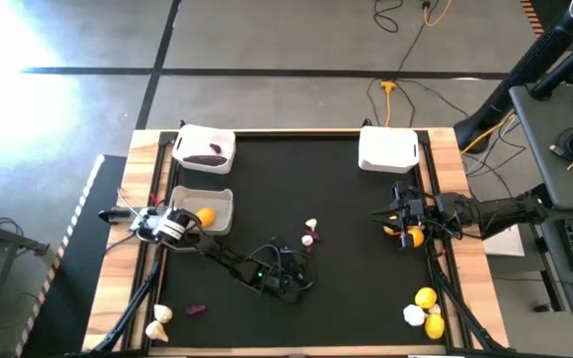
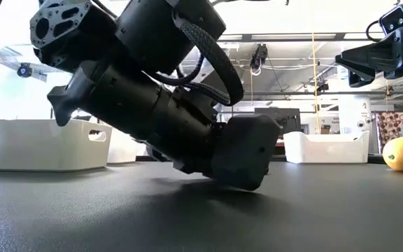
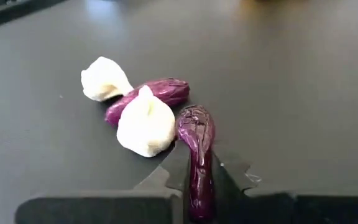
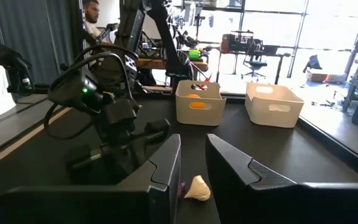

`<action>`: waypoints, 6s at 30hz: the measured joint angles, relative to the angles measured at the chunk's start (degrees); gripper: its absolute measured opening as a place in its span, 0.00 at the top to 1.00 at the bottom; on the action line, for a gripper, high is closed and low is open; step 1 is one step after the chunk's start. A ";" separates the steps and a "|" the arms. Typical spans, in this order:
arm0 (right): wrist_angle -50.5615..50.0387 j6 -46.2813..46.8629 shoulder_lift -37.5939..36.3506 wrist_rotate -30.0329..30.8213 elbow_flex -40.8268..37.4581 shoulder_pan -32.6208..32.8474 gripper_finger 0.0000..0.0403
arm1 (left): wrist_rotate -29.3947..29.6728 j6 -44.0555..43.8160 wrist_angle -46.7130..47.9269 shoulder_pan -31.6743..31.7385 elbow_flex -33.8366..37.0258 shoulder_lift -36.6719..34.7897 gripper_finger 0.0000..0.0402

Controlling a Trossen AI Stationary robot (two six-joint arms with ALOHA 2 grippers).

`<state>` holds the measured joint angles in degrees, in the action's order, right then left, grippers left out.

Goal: Sort produce into baskets
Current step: Put the eggplant into the left white bin

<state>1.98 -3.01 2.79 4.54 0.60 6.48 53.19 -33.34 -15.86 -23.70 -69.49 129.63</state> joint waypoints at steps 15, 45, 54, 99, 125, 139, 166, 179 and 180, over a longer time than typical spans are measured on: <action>0.00 0.00 0.00 0.00 0.00 0.00 0.83 | 18.13 3.71 29.82 3.31 -0.09 -25.17 0.94; 0.00 0.00 0.00 0.00 -0.01 -0.01 0.83 | -25.32 5.68 67.53 70.31 -0.06 -28.08 0.95; 0.00 0.00 0.00 0.00 -0.01 -0.01 0.83 | -29.04 6.57 67.30 70.66 -0.48 -23.26 0.86; 0.00 0.00 0.00 0.00 0.00 0.00 0.83 | -24.80 15.69 26.87 13.71 -12.17 -10.05 0.49; 0.00 0.00 0.00 0.00 -0.02 -0.02 0.83 | -25.20 8.41 32.42 14.23 -14.88 -2.84 0.55; 0.00 0.00 0.00 0.00 0.00 0.00 0.83 | -25.25 8.83 26.25 14.81 -13.31 -2.56 0.84; -0.01 0.00 0.00 -0.02 -0.01 0.00 0.83 | 8.31 -5.34 72.36 26.38 -0.54 -35.82 0.97; 0.00 -0.02 0.00 -0.02 0.00 0.00 0.83 | -20.66 -3.61 58.38 65.49 24.00 -49.54 0.97; 0.00 0.00 0.00 0.00 -0.02 -0.02 0.83 | -22.85 -2.53 56.32 67.04 25.04 -49.15 0.97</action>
<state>1.98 -3.01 2.79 4.53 0.58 6.46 30.34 -35.87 40.46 43.34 -44.45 80.48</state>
